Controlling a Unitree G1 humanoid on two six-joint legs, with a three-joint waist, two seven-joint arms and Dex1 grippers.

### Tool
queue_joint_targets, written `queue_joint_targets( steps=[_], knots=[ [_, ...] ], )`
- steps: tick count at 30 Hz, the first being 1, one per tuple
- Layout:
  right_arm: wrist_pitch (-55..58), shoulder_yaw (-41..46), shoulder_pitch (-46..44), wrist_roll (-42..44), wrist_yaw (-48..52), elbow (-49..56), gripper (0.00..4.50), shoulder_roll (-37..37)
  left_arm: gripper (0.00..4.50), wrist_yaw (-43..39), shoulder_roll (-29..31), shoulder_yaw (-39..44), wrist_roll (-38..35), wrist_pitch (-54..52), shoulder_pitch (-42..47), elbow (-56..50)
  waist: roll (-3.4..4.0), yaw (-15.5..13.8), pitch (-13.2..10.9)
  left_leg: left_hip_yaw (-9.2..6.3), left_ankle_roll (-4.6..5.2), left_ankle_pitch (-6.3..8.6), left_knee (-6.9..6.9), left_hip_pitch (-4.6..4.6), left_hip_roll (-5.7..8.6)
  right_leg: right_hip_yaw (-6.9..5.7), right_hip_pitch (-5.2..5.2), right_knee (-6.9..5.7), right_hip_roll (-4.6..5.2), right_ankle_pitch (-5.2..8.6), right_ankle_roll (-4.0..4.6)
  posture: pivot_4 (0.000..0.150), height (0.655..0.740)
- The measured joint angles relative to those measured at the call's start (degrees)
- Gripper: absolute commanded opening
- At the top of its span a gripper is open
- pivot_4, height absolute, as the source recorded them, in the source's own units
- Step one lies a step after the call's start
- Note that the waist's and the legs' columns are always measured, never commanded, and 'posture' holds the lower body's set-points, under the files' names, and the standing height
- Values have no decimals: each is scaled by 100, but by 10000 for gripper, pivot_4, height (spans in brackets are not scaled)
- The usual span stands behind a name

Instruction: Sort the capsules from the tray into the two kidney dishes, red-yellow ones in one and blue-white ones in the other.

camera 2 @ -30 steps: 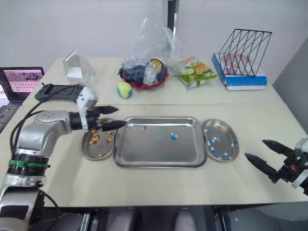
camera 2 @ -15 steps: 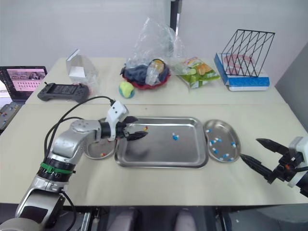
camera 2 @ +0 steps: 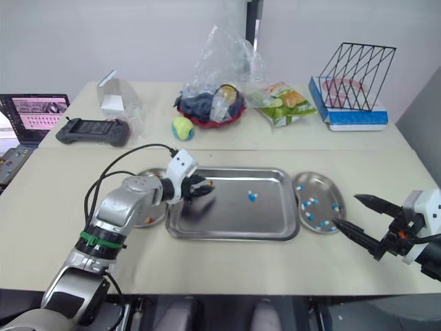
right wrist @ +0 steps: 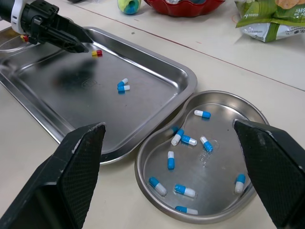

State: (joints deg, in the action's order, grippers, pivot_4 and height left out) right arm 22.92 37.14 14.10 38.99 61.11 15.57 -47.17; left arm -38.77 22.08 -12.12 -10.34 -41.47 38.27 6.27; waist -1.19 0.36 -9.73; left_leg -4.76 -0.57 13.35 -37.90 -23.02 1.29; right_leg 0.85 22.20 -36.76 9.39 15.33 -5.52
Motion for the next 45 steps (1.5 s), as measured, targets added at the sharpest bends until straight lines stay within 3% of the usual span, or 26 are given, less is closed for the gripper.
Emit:
queue_joint_targets(
  steps=[10, 18, 28, 34, 45],
  knots=[
    [5, -57, -8, -4, -20, 18, 45000, -1, 23010, 264, -360, -100, 240, -44, 17, 289, 0, -7, 0, 0, 0, 0, 0, -2, 1, 0, 0, 0, 1, 0, 0, 1500, 7346],
    [8, -57, -2, -27, -23, 10, 45000, -21, 400, 524, -521, -417, 625, -80, 149, 307, -1, -24, 1, 0, 0, 0, 0, 2, 2, 0, -4, 1, 2, 0, 0, 1500, 7346],
    [21, -57, -5, -59, -35, 0, 45000, -38, 400, 607, -597, -425, 675, -122, 163, 302, -2, -35, 2, 0, -1, 0, 0, 7, 2, 0, -8, 0, 2, 0, -1, 1500, 7346],
    [21, -109, -87, -66, -32, -47, 45000, -44, 400, 251, -499, 28, 209, -235, 140, 20, -1, -15, 1, 0, -2, -1, 0, 2, 1, 0, -2, -1, 2, 0, -1, 1500, 7346],
    [21, -725, -867, -186, 78, -513, 45000, -165, 400, -1062, 1025, 1230, -882, -199, 249, -393, -2, 45, 1, -2, -2, -1, 1, 3, -1, -1, 0, -2, 0, 1, -1, 1500, 7346]
  ],
)
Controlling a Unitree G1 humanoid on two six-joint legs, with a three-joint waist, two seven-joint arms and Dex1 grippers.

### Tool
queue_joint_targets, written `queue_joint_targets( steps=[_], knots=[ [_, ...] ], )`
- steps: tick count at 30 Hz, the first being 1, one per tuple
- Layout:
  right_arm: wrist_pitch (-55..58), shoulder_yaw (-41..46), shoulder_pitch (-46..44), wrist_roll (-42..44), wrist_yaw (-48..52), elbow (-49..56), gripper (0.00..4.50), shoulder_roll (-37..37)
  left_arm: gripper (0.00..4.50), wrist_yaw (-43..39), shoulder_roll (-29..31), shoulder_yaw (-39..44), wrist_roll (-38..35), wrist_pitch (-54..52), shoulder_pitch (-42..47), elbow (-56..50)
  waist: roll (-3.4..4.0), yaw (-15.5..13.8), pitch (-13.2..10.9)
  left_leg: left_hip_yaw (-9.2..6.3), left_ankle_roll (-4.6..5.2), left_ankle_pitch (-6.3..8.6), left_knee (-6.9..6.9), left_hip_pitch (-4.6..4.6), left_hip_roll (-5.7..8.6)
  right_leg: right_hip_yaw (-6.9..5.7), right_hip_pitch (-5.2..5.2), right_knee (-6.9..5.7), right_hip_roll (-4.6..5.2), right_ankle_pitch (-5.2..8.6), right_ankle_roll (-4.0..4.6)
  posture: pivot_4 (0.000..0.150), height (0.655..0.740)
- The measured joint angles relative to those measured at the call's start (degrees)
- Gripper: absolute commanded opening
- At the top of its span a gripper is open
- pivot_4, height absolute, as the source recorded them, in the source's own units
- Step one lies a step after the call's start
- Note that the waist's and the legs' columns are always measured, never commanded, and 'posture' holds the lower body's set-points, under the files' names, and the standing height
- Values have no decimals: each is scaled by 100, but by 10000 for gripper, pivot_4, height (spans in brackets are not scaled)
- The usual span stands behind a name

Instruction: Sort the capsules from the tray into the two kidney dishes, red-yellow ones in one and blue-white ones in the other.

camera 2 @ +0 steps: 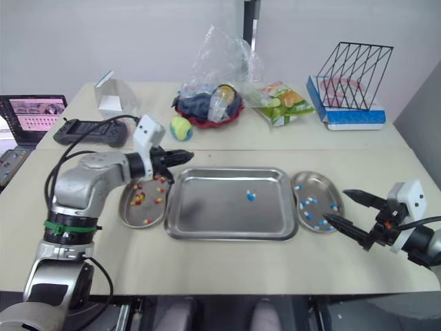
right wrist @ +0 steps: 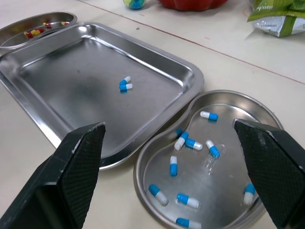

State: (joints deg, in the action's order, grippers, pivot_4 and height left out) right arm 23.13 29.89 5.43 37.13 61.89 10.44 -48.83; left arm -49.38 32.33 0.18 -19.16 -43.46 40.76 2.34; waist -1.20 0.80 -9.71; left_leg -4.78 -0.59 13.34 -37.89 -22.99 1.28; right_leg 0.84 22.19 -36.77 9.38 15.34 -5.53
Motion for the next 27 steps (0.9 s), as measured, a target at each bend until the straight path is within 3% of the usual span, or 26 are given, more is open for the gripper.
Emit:
queue_joint_targets(
  steps=[7, 18, 27],
  knots=[
    [-6, -378, -356, -93, 168, -292, 45000, -20, 400, -1209, 1638, 116, 22, 638, -950, 93, 3, 25, 1, 3, 2, 1, 8, 4, -3, 3, 4, 1, -1, 1, 1, 1500, 7346],
    [-6, -481, -519, -196, 231, -425, 45000, -43, 400, -1328, 1727, -137, 326, 1183, -1805, 159, 1, -38, 0, 1, 1, 1, 3, -5, -2, 1, 5, -2, -2, 0, 0, 1500, 7346],
    [-1, -459, -508, -208, 296, -432, 45000, -142, 30683, -1292, 1686, 237, 58, 1066, -1641, 375, 1, 2, 0, -1, 2, 1, 3, -4, -3, 1, 7, -3, -2, 0, 0, 1500, 7346]
  ],
)
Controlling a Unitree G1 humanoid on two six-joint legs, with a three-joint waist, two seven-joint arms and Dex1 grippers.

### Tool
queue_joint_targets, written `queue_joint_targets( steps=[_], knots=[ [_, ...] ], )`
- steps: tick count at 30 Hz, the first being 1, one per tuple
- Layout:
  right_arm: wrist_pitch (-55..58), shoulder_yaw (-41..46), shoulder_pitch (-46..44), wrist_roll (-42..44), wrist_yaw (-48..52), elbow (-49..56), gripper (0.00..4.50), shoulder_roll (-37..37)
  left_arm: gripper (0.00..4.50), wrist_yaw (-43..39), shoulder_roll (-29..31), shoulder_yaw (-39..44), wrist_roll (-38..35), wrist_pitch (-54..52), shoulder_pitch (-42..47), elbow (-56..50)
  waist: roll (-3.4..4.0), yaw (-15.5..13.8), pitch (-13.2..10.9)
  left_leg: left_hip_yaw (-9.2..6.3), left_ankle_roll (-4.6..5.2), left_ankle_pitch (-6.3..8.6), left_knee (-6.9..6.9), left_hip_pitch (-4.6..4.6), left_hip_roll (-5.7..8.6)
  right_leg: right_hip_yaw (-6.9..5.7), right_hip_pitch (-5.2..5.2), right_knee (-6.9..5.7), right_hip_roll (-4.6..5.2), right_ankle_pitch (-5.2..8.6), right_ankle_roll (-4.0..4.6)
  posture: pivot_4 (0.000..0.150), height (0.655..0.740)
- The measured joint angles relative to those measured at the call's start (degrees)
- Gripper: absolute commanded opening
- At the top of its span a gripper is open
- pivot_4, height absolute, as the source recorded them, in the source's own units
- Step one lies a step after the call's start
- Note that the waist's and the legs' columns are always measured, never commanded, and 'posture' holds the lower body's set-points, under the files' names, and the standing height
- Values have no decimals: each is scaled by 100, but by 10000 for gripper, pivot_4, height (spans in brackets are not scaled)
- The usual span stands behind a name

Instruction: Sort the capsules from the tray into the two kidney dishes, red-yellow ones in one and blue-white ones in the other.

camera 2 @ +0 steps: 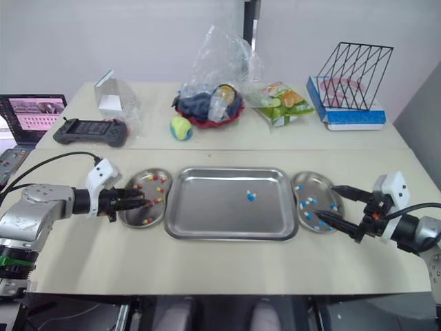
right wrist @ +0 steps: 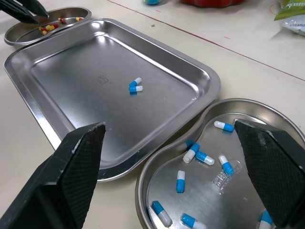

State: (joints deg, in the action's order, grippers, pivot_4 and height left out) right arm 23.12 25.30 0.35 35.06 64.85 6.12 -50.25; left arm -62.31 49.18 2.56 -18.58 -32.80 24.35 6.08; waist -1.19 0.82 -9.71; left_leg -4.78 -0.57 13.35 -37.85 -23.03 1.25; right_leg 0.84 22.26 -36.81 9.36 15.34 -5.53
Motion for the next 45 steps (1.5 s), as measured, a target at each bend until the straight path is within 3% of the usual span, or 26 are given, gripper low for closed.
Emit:
queue_joint_targets(
  steps=[4, 5, 11, 19, 35, 45],
  knots=[
    [0, 49, -6, 5, -1, -103, 45000, -2, 44042, 4, 149, 582, -332, -182, 8, 71, 0, 6, 0, 0, 0, 0, 1, 1, -1, 0, 1, -1, 0, 0, 0, 1500, 7346],
    [-1, 74, -10, 5, -2, -168, 45000, -2, 44632, 48, 164, 747, -385, -205, 19, 148, 0, 2, 0, 0, 0, 0, 1, 2, -1, 0, 1, -2, 0, 0, 0, 1500, 7346],
    [-312, 343, -200, -35, 86, -1194, 45000, -1, 44632, 249, 439, 1916, -386, 935, -281, 1102, 1, 19, 1, 8, 1, 1, 9, 12, -1, 1, 0, 2, 2, 0, 0, 1500, 7346],
    [-890, 365, -351, -249, 107, -2058, 45000, 52, 44632, 188, 300, 2500, -380, 2379, -1217, 1752, 1, 0, 1, 10, 0, 1, 10, 13, -4, 1, 0, 1, 2, 0, 1, 1500, 7346],
    [-1206, 372, -367, -287, -5, -2344, 45000, 159, 44632, 198, 101, 2695, -628, 2546, -1528, 1802, 1, 12, 1, 9, 0, 1, 10, 15, -5, 0, -1, -2, 1, 0, 1, 1500, 7346],
    [-1290, 371, -411, -338, -44, -2341, 45000, 157, 44632, -451, 95, 2646, -1235, 1971, -1524, 1485, 1, 19, 1, 10, 0, 1, 10, 15, -5, 0, -1, -3, 0, 0, 1, 1500, 7346]
  ],
)
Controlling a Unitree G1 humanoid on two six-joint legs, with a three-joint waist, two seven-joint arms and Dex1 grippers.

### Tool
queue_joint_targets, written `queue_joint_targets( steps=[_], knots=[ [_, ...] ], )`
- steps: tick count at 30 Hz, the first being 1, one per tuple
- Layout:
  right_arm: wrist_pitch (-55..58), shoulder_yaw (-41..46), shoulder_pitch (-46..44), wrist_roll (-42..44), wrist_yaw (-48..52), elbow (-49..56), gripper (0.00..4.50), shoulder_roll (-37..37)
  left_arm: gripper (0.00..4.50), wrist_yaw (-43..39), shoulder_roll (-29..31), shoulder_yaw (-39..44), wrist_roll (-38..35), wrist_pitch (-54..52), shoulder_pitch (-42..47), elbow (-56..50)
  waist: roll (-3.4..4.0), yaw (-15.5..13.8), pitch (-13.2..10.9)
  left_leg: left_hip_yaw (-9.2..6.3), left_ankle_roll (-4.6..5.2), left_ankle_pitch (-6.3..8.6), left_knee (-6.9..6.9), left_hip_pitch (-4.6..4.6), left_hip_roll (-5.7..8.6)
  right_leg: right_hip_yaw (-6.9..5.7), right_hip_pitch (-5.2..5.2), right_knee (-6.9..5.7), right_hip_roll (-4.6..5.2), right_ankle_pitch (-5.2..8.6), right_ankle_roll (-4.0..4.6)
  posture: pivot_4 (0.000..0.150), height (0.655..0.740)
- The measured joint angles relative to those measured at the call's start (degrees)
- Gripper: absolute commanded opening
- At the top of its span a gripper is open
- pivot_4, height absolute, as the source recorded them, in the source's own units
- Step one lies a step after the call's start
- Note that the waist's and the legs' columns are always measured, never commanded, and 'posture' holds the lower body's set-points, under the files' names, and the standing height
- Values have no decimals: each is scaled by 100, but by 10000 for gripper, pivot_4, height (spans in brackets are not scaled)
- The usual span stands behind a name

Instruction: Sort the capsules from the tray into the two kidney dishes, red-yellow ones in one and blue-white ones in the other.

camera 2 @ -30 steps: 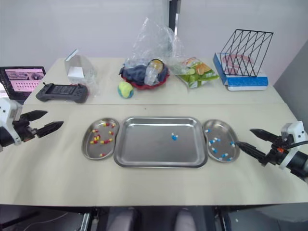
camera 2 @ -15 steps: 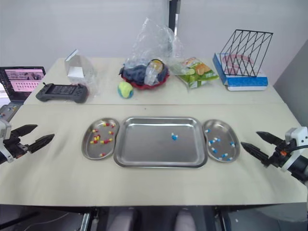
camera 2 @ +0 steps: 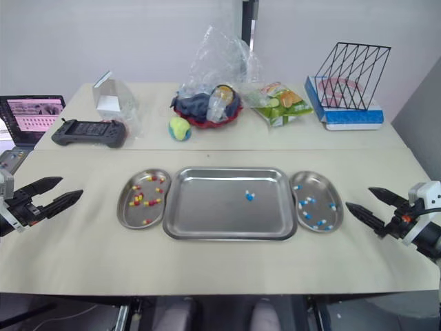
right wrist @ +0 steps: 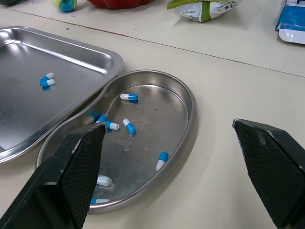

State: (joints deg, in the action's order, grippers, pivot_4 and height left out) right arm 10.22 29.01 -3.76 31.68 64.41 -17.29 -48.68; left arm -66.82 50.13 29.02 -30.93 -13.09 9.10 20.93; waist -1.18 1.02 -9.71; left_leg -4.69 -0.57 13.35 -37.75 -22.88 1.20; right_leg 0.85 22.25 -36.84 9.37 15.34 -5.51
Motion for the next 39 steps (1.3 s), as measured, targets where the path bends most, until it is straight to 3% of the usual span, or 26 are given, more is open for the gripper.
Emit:
queue_joint_targets(
  steps=[10, 19, 26, 39],
  knots=[
    [376, -217, 31, 87, 30, 990, 45000, -1, 44632, -807, -23, -105, -402, -323, -251, -934, 1, 6, 0, 0, 0, 0, 0, 0, -3, 0, 1, -1, -1, 0, 1, 1500, 7346],
    [911, -1598, -818, 38, 83, 2018, 45000, 96, 44632, -1229, 8, -257, -519, -233, -866, -2134, 0, 6, 0, -2, 0, 0, -1, -3, -8, 0, 1, 4, -5, 1, 2, 1500, 7346],
    [1143, -2777, -1818, -397, 220, 1779, 45000, 403, 44632, -1022, -47, -182, -529, -210, -1147, -2531, 0, 10, 0, -2, 0, 1, -1, -3, -7, 0, 4, 4, -5, 1, 3, 1500, 7346],
    [799, -3501, -2525, -1458, -111, 867, 45000, 1018, 44632, -801, -213, -23, -540, -87, -1456, -2774, 0, -6, 0, -3, 0, 0, 0, -5, -7, -1, 7, 4, -5, 0, 4, 1500, 7346]
  ],
)
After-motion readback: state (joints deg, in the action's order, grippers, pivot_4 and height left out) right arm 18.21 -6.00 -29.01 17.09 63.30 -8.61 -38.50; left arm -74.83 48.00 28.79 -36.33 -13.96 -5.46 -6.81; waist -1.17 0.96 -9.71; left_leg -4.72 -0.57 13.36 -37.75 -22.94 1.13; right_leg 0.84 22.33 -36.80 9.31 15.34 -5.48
